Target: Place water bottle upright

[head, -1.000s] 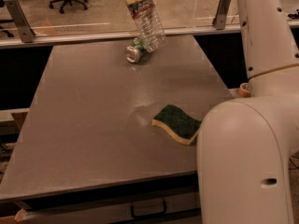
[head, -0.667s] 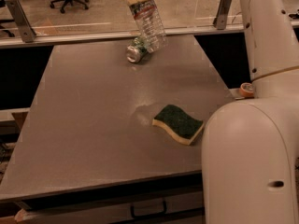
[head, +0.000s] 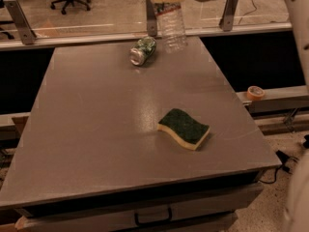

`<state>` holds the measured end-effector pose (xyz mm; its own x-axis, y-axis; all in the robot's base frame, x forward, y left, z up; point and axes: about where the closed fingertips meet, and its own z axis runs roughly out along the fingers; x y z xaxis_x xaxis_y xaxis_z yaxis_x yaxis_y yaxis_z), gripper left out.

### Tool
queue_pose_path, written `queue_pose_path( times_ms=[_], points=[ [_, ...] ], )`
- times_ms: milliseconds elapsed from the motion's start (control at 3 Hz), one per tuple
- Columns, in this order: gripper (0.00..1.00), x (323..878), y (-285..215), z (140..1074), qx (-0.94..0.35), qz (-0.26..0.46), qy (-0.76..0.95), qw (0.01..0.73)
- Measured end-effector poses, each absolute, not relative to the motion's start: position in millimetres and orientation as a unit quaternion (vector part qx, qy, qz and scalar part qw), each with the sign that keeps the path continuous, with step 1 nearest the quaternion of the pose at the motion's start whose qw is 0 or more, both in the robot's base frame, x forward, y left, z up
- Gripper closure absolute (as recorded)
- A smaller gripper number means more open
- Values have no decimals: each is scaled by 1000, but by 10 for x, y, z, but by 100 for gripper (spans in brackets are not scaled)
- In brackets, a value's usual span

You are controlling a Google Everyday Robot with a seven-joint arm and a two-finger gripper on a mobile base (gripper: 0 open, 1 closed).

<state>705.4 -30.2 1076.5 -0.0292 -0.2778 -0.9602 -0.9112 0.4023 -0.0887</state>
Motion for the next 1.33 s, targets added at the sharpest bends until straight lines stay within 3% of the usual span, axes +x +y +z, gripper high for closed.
queue_pose_path(
  times_ms=[667, 1333],
  points=[
    [100, 6977, -518, 10297, -457, 320, 570, 603],
    [100, 7062, -518, 10015, -464, 333, 543, 616]
  ],
)
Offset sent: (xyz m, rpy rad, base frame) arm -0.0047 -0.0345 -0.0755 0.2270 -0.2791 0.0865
